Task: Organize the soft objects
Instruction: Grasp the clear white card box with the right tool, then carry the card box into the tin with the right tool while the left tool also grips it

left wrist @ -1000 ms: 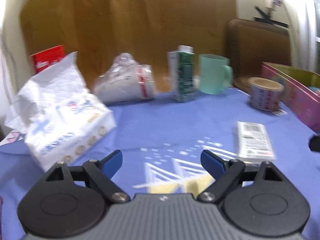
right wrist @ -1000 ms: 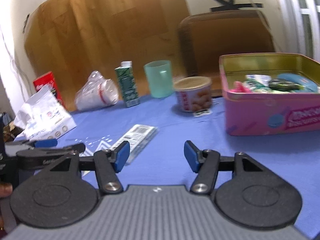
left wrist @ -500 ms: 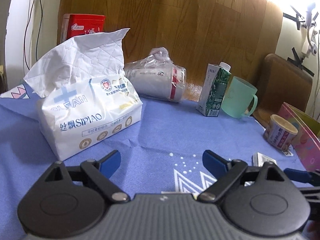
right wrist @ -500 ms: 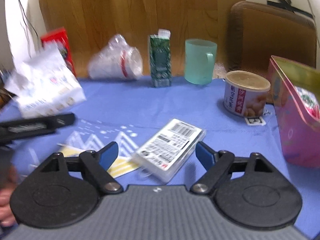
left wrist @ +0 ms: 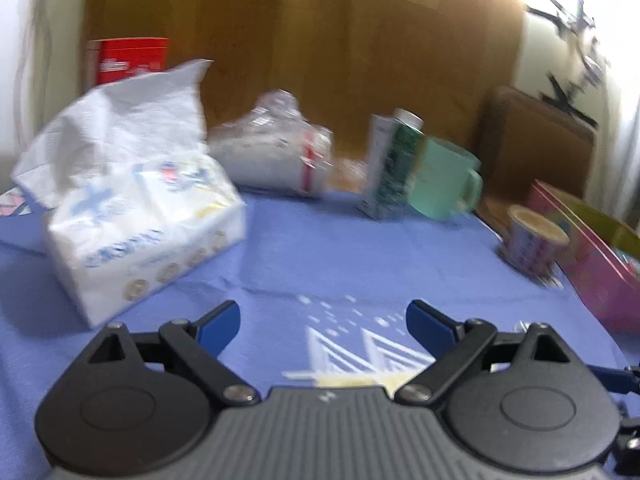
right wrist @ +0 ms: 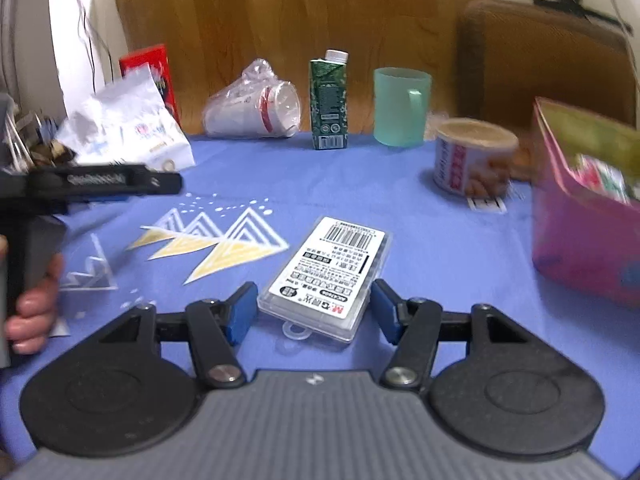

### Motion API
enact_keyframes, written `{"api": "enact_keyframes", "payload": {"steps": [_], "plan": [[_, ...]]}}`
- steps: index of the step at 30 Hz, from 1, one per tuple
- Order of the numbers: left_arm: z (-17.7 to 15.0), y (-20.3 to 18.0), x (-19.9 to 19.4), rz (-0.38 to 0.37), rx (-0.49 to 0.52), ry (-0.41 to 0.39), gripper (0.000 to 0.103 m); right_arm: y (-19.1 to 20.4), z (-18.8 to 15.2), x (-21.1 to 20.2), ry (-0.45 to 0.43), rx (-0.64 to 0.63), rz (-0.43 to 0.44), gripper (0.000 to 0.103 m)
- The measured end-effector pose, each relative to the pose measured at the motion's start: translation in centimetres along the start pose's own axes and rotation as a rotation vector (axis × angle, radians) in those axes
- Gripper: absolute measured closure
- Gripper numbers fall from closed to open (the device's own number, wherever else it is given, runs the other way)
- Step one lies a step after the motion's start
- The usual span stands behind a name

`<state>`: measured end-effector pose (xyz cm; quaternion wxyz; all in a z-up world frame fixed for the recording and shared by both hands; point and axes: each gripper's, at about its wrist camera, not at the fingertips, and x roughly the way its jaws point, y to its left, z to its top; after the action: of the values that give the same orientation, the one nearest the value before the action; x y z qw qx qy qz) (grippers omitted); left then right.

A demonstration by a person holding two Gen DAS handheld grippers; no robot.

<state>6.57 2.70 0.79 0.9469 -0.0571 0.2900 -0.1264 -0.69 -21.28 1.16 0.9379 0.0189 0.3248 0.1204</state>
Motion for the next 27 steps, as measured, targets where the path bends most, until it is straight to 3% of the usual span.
{"api": "enact_keyframes", "payload": {"steps": [5, 8, 13, 20, 27], "plan": [[-0.8, -3.8, -0.1, -0.301, -0.062, 0.154, 0.013, -1.6, -1.3, -2.0, -0.023, 0.111, 0.069, 0.039], [-1.1, -6.7, 0.7, -0.355, -0.046, 0.245, 0.029, -2.5, -1.8, -2.8, -0.051, 0.178, 0.105, 0.039], [-0.8, -9.7, 1.8, -0.462, -0.047, 0.323, 0.072, -2.9, -2.1, -3.8, -0.094, 0.171, 0.106, 0.039], [2.2, -15.0, 0.9, -0.515, 0.056, 0.240, 0.072, -4.9, -1.4, -6.3, -0.229, 0.160, 0.043, 0.039], [5.5, -23.2, 1.6, -0.571, 0.208, 0.135, 0.072, -8.7, 0.9, -8.7, -0.401, 0.122, -0.122, 0.039]]}}
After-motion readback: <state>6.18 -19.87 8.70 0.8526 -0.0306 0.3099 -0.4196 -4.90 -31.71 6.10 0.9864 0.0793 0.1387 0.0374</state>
